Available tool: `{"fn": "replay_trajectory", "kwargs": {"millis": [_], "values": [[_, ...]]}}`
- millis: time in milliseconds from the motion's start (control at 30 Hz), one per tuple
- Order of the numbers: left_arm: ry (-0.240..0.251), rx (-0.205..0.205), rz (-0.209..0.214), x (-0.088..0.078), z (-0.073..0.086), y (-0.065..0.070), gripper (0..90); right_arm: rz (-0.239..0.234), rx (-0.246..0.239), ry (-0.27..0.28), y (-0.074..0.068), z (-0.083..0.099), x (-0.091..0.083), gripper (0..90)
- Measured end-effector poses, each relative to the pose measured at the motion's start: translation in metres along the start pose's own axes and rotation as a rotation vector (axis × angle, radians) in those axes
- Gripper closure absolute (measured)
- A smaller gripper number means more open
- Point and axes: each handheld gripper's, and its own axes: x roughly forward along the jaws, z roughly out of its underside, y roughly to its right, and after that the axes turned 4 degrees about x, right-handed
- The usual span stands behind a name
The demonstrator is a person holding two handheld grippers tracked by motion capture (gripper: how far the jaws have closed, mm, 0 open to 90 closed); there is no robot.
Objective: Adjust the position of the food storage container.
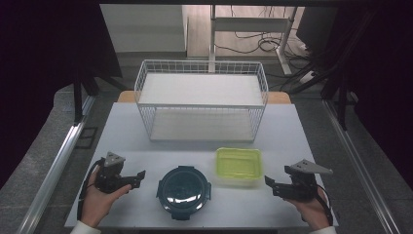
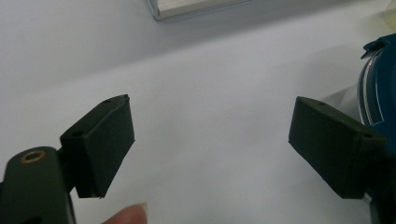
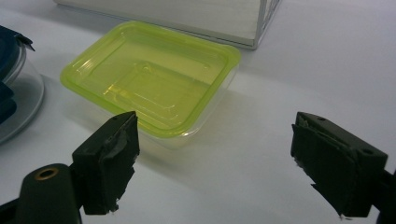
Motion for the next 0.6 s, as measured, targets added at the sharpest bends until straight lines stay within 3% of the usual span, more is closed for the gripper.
{"fn": "replay_trajectory", "kwargs": {"millis": [600], "values": [[-0.018, 0.029, 0.063, -0.006, -0.0027, 0.0083, 19.3, 0.015, -0.015, -0.009, 0.0015, 0.0018, 0.0003, 15.5]]}}
